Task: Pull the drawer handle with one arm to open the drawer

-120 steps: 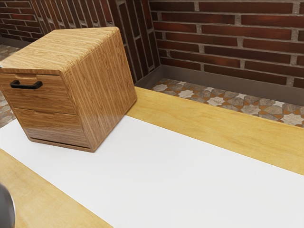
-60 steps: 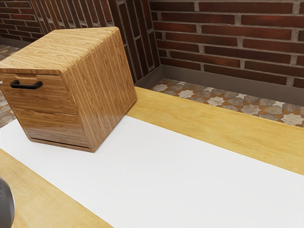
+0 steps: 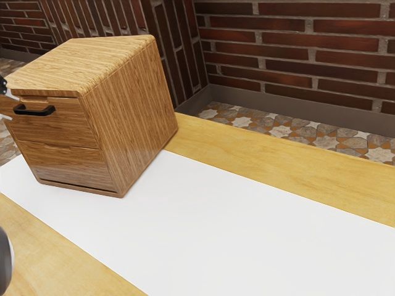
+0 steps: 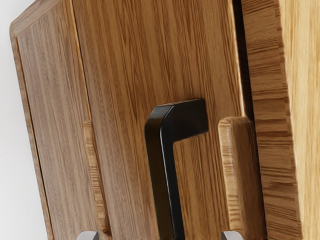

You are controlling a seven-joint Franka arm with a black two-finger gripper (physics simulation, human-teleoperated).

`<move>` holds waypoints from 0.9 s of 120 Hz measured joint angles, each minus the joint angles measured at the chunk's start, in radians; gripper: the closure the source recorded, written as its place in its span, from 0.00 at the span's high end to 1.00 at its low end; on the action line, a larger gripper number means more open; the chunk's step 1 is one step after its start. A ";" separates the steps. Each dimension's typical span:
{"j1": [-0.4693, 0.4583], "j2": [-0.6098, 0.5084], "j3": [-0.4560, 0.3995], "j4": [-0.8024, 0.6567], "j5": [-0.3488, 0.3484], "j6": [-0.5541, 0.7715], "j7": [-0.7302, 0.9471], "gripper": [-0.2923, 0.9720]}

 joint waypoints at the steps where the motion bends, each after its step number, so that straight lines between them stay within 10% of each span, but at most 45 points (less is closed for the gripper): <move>1: -0.001 0.000 0.000 0.000 -0.001 0.002 -0.001 0.44; 108: 0.078 -0.015 -0.190 0.011 -0.002 0.159 -0.261 0.42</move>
